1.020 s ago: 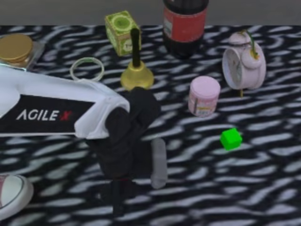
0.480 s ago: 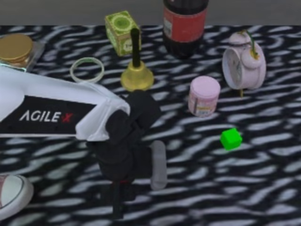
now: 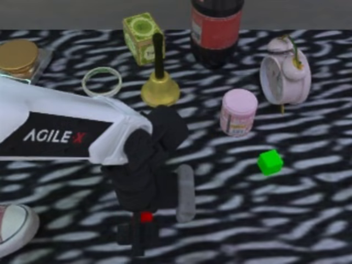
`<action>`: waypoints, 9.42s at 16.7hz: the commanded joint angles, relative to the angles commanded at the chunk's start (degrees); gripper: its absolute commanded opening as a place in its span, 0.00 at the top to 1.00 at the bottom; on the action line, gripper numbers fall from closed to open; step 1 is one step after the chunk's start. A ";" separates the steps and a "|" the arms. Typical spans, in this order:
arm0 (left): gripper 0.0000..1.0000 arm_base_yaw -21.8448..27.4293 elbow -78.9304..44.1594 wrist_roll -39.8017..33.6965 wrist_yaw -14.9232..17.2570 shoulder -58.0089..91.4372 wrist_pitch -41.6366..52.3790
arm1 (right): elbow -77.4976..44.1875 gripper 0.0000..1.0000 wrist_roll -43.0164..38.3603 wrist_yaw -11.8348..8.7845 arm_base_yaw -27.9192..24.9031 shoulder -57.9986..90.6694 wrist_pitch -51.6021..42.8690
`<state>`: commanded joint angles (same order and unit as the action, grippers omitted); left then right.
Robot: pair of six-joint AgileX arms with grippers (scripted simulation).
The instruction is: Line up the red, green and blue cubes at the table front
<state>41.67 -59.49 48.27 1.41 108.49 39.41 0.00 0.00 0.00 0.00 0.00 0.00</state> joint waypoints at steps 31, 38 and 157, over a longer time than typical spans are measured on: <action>0.00 -8.79 3.57 -6.04 -0.91 -22.38 6.99 | -15.35 0.00 -0.60 -0.27 -4.29 16.73 -9.63; 0.00 -24.37 29.47 -21.67 -1.93 -58.11 -9.90 | -44.31 0.00 -1.70 -0.07 -11.96 59.80 -30.05; 0.00 -42.81 59.49 -48.27 -1.41 -108.49 -39.41 | -79.25 0.00 -51.57 1.22 -51.21 121.33 -47.28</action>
<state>-1.15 0.00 0.00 0.00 0.00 0.00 -79.25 -51.57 1.22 -51.21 121.33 -47.28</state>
